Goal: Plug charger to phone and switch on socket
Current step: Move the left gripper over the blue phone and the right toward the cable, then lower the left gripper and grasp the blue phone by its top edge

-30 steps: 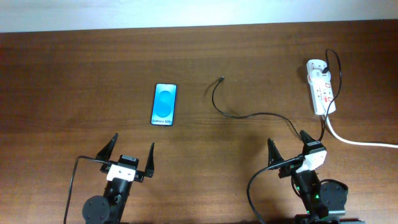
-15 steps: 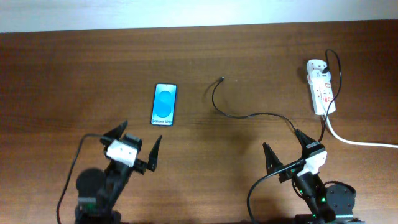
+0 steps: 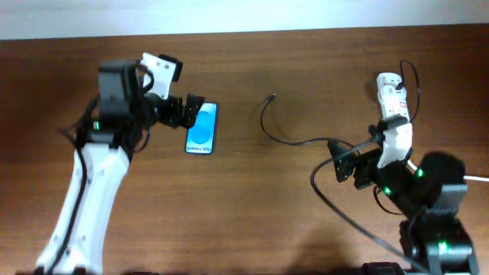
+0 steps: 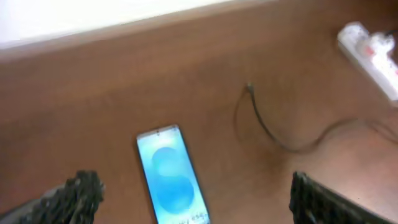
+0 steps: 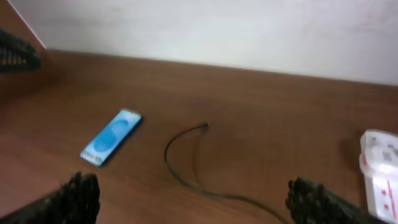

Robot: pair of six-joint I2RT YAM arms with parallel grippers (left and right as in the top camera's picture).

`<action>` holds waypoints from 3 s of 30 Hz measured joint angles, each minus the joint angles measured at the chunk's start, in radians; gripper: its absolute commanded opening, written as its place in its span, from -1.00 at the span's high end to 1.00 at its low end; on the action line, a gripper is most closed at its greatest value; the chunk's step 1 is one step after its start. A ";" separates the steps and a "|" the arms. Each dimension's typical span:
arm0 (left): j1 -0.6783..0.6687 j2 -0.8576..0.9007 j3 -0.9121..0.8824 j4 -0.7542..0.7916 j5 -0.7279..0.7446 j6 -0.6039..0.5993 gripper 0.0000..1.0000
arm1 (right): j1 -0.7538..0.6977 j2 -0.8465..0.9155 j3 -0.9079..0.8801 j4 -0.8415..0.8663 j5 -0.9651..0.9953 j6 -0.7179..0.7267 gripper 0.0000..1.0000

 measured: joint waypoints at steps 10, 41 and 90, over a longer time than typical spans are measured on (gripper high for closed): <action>0.000 0.386 0.529 -0.409 0.015 0.000 -0.98 | 0.000 0.460 0.513 -0.443 0.074 -0.073 -0.97; -0.152 0.833 0.549 -0.498 -0.324 -0.314 -0.99 | 0.000 0.600 0.534 -0.521 0.026 -0.073 -0.97; -0.205 0.905 0.890 -0.694 -0.368 -0.324 0.66 | 0.000 0.604 0.534 -0.539 0.026 -0.074 -0.97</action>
